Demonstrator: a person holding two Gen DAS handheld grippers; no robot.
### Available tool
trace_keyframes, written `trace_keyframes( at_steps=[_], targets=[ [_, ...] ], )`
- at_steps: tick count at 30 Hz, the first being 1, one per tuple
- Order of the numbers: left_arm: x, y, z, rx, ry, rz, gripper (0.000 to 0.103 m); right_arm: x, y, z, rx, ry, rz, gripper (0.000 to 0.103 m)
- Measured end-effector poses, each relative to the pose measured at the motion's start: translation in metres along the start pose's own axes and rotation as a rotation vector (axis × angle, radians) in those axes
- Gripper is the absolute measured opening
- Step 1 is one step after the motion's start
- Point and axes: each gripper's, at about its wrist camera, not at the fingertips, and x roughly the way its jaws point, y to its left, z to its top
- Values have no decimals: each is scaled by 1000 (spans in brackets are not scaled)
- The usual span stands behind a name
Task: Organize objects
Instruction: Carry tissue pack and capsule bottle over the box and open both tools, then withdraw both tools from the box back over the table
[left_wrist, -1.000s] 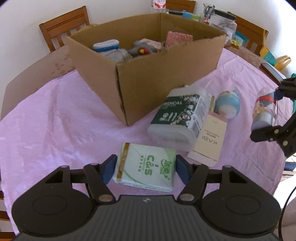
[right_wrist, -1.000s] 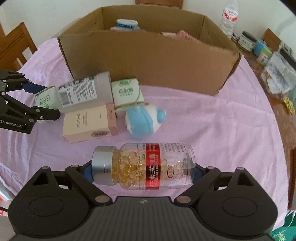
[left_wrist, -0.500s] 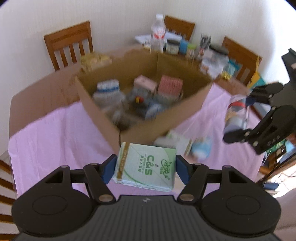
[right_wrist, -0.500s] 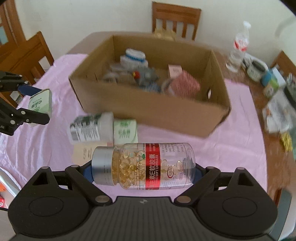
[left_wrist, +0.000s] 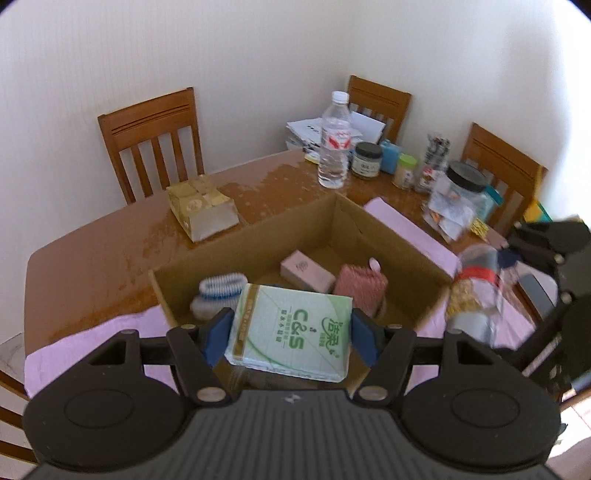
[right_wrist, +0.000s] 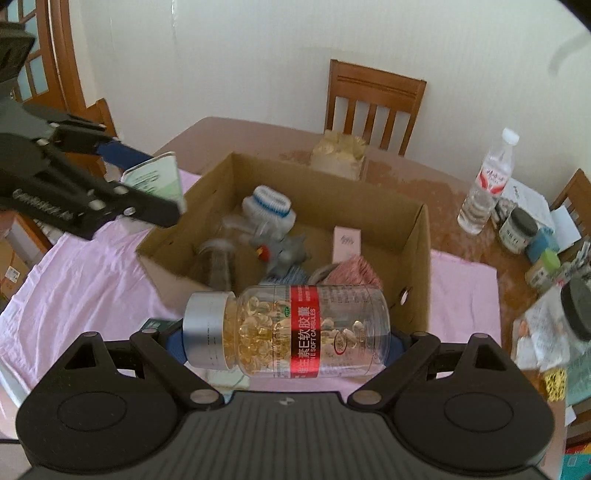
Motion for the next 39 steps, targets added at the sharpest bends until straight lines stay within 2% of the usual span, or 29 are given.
trace_keyframes(
  at_steps=[11,13,14,15,19,30,39],
  targets=[
    [67,-7,44,-44,14,49,67,23,-41,17,8,-14,-10,96],
    [79,-10,48,-50,4,77,75,29,-48,15,19,-8,-13,96],
    [83,-11,49,-54,4,99,92,31,-51,14,24,-11,-10,97],
    [87,-12,49,-62,2,122,100,32,-53,13,32,-12,-1,101],
    [93,-14,44,-92,15,130,100,32,-62,7,67,-24,40,103],
    [72,-28,23,-132,48,197,100,26,-69,-8,42,-30,51,103],
    [28,-42,-8,-204,-12,255,101,11,-63,-28,42,-60,62,103]
  ],
)
